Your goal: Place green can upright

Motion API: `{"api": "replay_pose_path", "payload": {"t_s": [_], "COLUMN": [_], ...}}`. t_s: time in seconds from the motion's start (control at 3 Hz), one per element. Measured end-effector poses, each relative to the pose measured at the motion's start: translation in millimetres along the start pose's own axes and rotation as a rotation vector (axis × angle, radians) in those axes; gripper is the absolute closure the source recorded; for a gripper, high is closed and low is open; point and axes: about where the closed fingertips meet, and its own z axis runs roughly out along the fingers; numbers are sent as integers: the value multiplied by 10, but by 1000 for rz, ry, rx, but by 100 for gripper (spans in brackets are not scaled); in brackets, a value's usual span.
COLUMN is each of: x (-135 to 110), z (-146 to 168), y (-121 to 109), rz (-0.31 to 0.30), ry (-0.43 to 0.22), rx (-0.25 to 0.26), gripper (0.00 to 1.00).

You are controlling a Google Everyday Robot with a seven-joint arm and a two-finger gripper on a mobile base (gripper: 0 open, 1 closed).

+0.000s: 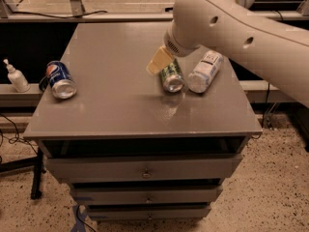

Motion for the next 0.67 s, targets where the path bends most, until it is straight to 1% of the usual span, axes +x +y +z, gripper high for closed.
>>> {"api": "replay_pose_path", "payload": {"t_s": [0.33, 0.67], "x": [32, 14], "z": [76, 163], "y": [159, 308], "rz": [56, 96], "ry": [36, 98], "rx": [-13, -10], "gripper": [0, 0]}}
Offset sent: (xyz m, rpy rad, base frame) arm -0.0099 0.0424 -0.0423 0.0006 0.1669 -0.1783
